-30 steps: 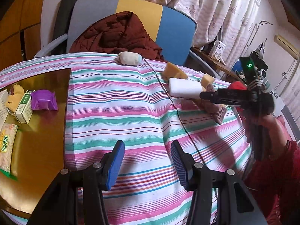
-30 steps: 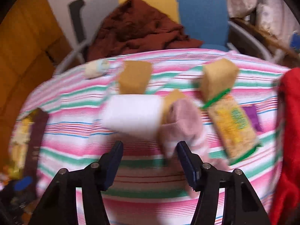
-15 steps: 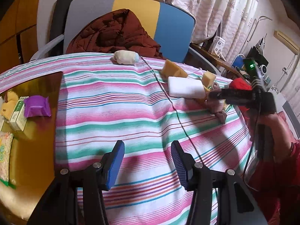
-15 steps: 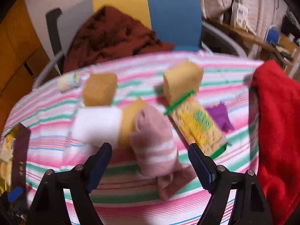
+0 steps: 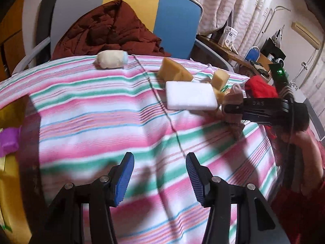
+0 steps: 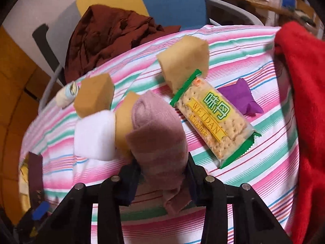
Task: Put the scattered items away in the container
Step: 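Grasp the white foam block with the left tool while the right grasps the pink striped sock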
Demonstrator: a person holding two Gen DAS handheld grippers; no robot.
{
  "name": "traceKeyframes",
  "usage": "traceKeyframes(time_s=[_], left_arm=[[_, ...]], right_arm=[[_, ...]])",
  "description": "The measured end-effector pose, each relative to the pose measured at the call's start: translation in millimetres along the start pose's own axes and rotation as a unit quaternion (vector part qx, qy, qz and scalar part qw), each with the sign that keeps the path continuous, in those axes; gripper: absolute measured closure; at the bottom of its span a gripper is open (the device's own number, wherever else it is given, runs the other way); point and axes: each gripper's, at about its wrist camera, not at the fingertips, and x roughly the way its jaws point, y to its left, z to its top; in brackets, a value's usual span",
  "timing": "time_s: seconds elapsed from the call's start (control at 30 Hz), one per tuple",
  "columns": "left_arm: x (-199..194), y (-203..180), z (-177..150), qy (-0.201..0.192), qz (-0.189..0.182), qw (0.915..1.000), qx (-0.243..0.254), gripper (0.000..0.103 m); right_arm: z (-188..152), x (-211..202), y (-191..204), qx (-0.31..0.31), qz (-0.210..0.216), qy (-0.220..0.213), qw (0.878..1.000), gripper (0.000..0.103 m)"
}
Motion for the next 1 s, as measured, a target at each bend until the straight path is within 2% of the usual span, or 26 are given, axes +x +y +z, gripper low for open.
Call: traceKeyframes(time_s=[0.23,0.4,0.53,0.63,0.77,0.87,1.0], left_arm=[[33.3,-13.1,40.6,0.003,-0.017,0.9997,0.017,0.048],[54.3,-18.9,67.2,-0.002,-0.013,0.9994,0.033,0.042],[71.8,-30.5,87.0,-0.008,-0.001,0.9966,0.082,0.042],[85.3,-39.7,99.3,-0.004,-0.028,0.9925,0.119,0.041],[106.8,-48.6,113.3,0.012,-0.028,0.9872,0.157,0.04],[116.3,-45.1,120.9,0.021,-0.061,0.9863,0.152,0.04],[118.4,-28.3,121.1,0.054,-0.119,0.9872,0.092,0.041]], right_arm=[[0.6,-12.8,-5.6,0.03,0.035,-0.026,0.999,0.062],[2.5,-19.6,-15.4,0.065,0.057,-0.045,0.995,0.062],[2.8,-27.0,-20.9,0.085,0.079,-0.058,0.992,0.062],[3.0,-23.6,-22.6,0.092,0.087,-0.05,0.991,0.062],[3.0,-18.6,-22.1,0.095,0.092,-0.042,0.99,0.062],[4.2,-15.6,-22.7,0.095,0.093,-0.039,0.99,0.062],[4.6,-13.5,-26.8,0.103,0.093,-0.036,0.99,0.062]])
